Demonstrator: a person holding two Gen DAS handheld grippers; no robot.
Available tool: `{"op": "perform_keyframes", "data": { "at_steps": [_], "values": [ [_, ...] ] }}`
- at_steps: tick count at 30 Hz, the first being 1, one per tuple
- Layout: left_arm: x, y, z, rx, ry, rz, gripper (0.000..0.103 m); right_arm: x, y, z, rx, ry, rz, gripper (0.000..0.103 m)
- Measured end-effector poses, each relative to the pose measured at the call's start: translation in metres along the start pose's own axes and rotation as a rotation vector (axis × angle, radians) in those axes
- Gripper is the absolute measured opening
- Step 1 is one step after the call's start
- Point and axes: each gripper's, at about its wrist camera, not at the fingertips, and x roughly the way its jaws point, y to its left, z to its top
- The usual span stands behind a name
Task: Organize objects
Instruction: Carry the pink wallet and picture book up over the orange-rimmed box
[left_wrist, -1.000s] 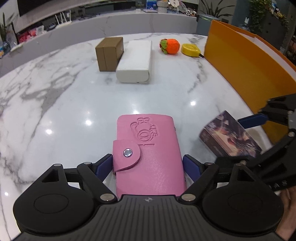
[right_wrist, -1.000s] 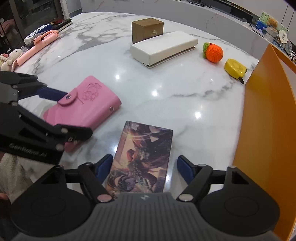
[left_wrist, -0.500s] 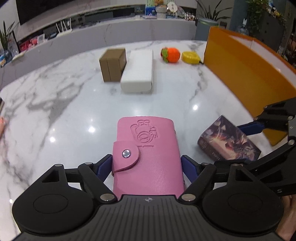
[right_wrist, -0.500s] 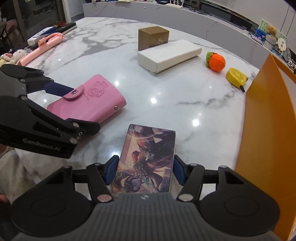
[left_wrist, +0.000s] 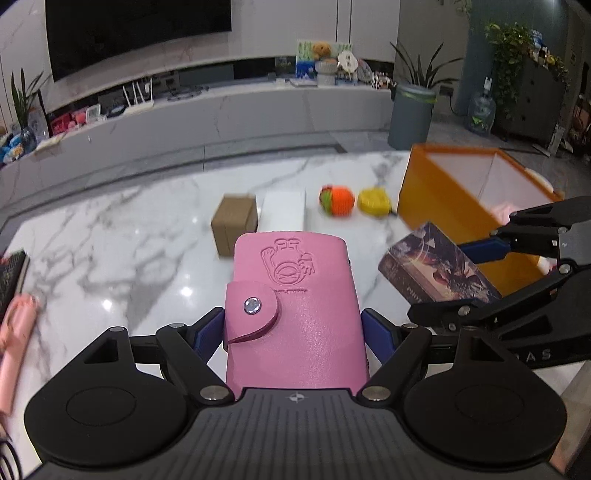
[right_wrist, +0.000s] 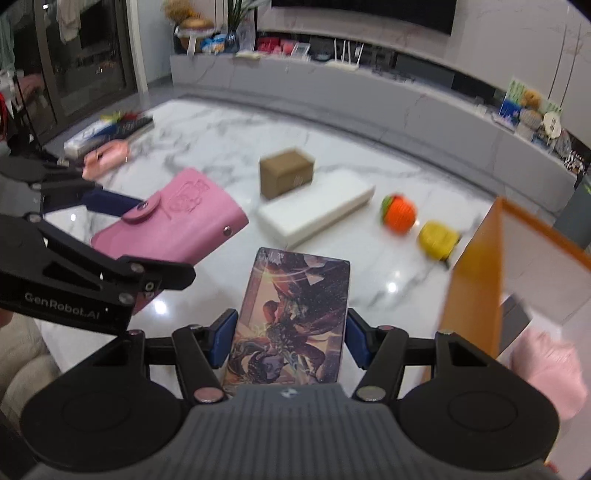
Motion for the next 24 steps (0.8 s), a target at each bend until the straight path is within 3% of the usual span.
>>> {"op": "perform_keyframes", "data": {
  "at_steps": [8,24],
  "values": [
    [-0.002,-0.035,0.048,0.044,-0.061,-0.04,0.091,-0.036,-0.052,0.028,0.049,-0.132,-0.057,0.063],
    [0.052,-0.147,0.1,0.2,-0.094,-0.165,0.091,-0.074,-0.167,0.002,0.247,-0.232,-0.146,0.063]
  ]
}}
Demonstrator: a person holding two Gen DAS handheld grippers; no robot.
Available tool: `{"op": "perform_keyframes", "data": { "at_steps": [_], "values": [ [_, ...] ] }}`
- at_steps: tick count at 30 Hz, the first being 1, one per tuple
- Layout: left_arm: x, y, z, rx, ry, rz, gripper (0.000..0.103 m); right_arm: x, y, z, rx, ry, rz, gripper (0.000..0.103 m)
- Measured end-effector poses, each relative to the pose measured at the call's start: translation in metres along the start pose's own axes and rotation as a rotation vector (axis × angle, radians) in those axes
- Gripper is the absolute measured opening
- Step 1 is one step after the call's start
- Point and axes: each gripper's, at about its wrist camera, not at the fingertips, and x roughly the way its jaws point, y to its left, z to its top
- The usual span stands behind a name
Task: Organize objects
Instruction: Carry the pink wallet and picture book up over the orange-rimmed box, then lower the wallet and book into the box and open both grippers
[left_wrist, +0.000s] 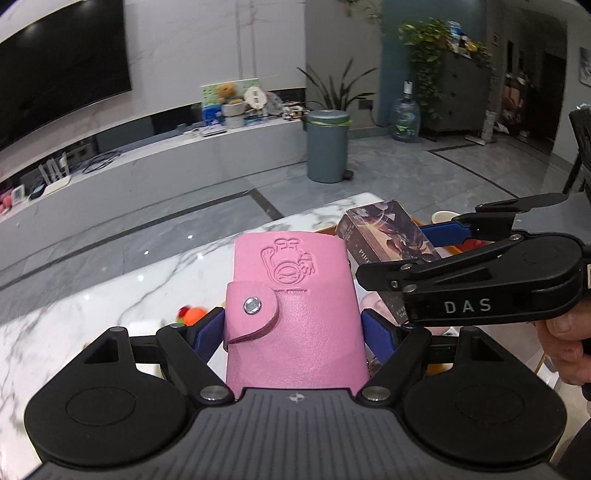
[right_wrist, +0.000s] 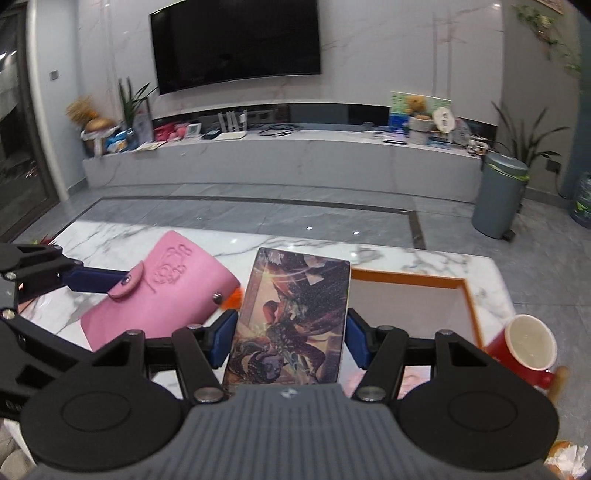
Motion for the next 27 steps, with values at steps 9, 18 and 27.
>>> {"op": "perform_keyframes", "data": {
  "at_steps": [9,18,27],
  "values": [
    [0.055,-0.03,0.007,0.048,0.058,-0.032,0.091,0.022,-0.046,-0.005,0.061,0.013,-0.097,0.063],
    [0.086,-0.045,0.003,0.073,0.104,-0.041,0.091,0.051,-0.074,-0.017,0.135,0.061,-0.117,0.063],
    [0.1,-0.053,-0.001,0.109,0.137,-0.042,0.091,0.062,-0.083,-0.028,0.153,0.089,-0.127,0.063]
  ]
}}
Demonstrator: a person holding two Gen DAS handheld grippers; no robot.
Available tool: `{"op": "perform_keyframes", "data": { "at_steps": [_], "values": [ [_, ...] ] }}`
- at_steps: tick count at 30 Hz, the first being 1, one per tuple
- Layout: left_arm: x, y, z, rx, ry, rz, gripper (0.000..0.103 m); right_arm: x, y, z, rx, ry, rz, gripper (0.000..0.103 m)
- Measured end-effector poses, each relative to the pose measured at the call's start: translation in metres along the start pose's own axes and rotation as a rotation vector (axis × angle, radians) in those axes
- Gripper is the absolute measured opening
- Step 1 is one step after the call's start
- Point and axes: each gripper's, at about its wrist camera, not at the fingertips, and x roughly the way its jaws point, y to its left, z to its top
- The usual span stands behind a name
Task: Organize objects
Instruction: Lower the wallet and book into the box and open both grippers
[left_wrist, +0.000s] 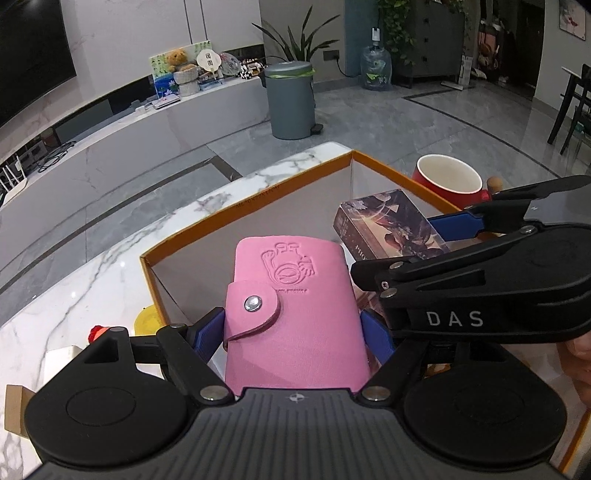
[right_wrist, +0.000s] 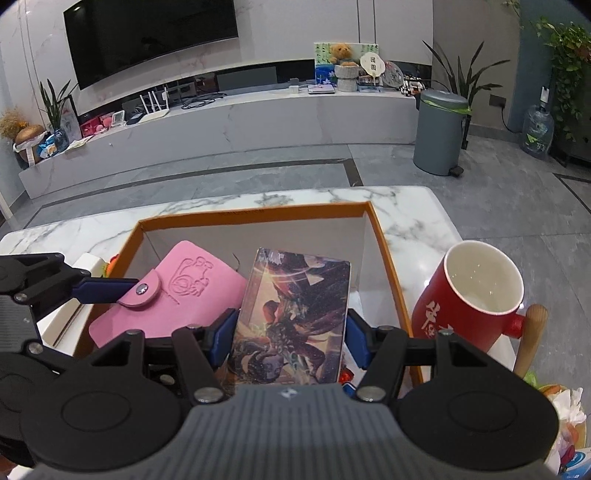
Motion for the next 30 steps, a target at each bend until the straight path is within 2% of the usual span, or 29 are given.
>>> {"op": "perform_keyframes", "data": {
  "at_steps": [7,16,20,23,30],
  "values": [
    [0.01,-0.001,0.0,0.015,0.035,0.012,0.091,0.007,-0.002,-0.002,0.006,0.01,0.003,0.063],
    [0.016,-0.003,0.005,0.081,0.037,0.06,0.093,0.014,-0.001,0.0,0.011,0.014,-0.005,0.061],
    [0.021,-0.004,0.009,0.094,0.059,0.072,0.094,0.013,-0.003,0.0,0.019,0.0,-0.019,0.068],
    [0.03,-0.003,0.012,0.091,0.097,0.055,0.092,0.013,-0.002,-0.001,0.013,-0.005,-0.02,0.072],
    [0.019,0.001,0.013,0.049,0.061,0.051,0.093,0.003,-0.002,0.002,0.003,-0.047,-0.019,0.072]
  ]
}}
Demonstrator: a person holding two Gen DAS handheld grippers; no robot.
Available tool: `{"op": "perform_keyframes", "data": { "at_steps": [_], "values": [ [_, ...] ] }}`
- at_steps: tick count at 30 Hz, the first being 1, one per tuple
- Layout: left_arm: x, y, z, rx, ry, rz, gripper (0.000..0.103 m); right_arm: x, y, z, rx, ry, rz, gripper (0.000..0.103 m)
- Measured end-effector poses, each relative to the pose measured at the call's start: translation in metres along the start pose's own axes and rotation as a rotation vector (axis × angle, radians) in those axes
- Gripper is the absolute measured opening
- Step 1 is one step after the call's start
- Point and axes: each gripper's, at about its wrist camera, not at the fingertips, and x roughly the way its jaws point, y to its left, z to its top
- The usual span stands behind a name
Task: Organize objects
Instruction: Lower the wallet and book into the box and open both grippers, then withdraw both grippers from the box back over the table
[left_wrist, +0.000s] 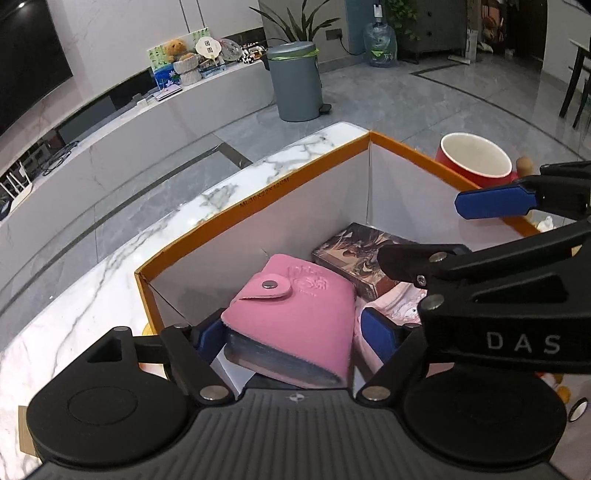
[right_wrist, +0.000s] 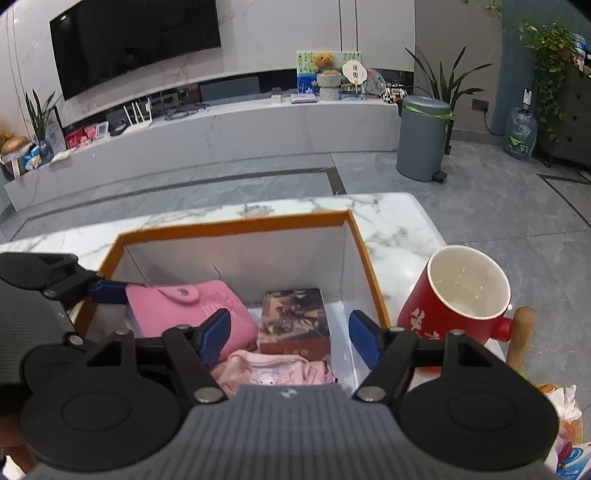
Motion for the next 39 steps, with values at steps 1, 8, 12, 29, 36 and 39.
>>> {"op": "perform_keyframes", "data": {
  "at_steps": [1,8,12,29,36,39],
  "values": [
    [-0.001,0.0,0.0,-0.001,-0.002,0.002,0.093,-0.002,0.0,0.001,0.001,-0.005,0.003,0.072],
    [-0.021,0.007,0.004,-0.025,-0.059,0.006,0.093,-0.01,0.001,0.003,0.009,-0.047,0.026,0.072],
    [-0.032,0.011,0.006,-0.035,-0.081,0.006,0.093,-0.019,0.003,0.007,0.015,-0.087,0.056,0.072],
    [-0.08,0.046,-0.019,-0.107,-0.127,0.057,0.093,-0.05,0.043,0.005,-0.05,-0.152,0.172,0.073],
    [-0.099,0.068,-0.047,-0.12,-0.122,0.084,0.093,-0.067,0.087,-0.005,-0.129,-0.175,0.189,0.073],
    [-0.106,0.078,-0.061,-0.126,-0.118,0.094,0.093,-0.072,0.107,-0.01,-0.161,-0.17,0.199,0.073]
  ]
}}
